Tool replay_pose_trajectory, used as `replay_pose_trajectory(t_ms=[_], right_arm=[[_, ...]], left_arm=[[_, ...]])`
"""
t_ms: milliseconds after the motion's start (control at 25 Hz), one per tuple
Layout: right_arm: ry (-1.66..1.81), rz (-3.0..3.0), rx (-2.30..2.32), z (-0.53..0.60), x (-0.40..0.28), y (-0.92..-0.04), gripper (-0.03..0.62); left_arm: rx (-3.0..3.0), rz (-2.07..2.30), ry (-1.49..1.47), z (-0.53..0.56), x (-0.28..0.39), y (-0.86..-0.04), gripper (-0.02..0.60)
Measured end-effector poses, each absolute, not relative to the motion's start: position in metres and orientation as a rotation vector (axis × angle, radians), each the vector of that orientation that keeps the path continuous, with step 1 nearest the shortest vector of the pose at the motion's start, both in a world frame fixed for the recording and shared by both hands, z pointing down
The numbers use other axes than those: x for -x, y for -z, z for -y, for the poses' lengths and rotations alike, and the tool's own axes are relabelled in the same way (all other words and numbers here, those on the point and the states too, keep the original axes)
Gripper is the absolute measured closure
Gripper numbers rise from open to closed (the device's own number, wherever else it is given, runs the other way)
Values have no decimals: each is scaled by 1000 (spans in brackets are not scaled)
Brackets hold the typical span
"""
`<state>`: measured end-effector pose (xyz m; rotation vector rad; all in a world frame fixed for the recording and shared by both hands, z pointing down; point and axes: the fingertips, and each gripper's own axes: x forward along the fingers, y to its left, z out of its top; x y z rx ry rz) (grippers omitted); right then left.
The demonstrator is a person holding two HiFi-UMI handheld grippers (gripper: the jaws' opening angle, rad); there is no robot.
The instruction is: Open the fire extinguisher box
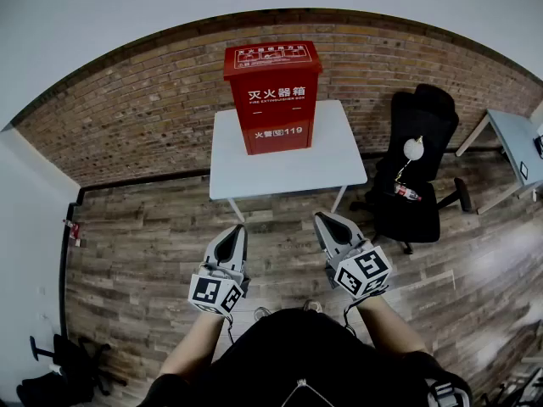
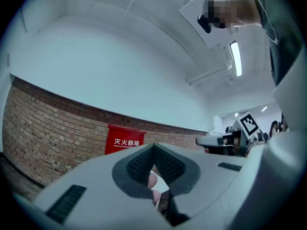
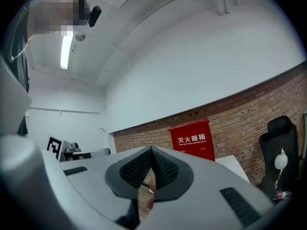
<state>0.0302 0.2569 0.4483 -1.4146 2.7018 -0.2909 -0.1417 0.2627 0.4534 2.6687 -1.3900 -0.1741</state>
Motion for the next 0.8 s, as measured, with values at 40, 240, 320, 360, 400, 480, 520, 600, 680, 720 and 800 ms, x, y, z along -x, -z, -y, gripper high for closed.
replay_pose_trajectory(t_ms=[40, 240, 320, 360, 400, 480, 520, 600, 680, 720, 800], right_arm=[[290, -2702, 1414, -255, -31, -448, 576], [284, -2705, 1413, -248, -36, -447, 576], [284, -2706, 1408, -247, -38, -448, 576], [287, -2707, 1403, -247, -40, -448, 576], [290, -2708, 1398, -246, -41, -448, 576], [292, -2714, 1389, -244, -43, -449, 576], [290, -2719, 1385, -243, -43, -449, 576], [286, -2729, 1378, -240, -45, -449, 576], [284, -2736, 1371, -238, -48, -449, 576], [283, -2738, 1368, -236, -49, -448, 576], [281, -2745, 1362, -233, -54, -448, 576]], left_arm=[[-2669, 1394, 177, -261, 142, -453, 534], [-2667, 1408, 182, -255, 138, -454, 534], [-2660, 1411, 179, -255, 135, -454, 534], [-2657, 1413, 178, -255, 134, -455, 534], [-2655, 1415, 178, -255, 133, -456, 534], [-2656, 1418, 181, -253, 131, -455, 534], [-2656, 1419, 185, -252, 129, -455, 534], [-2654, 1422, 189, -250, 126, -454, 534], [-2651, 1426, 188, -248, 122, -455, 534], [-2648, 1427, 187, -247, 120, -455, 534], [-2645, 1431, 185, -244, 114, -456, 534]])
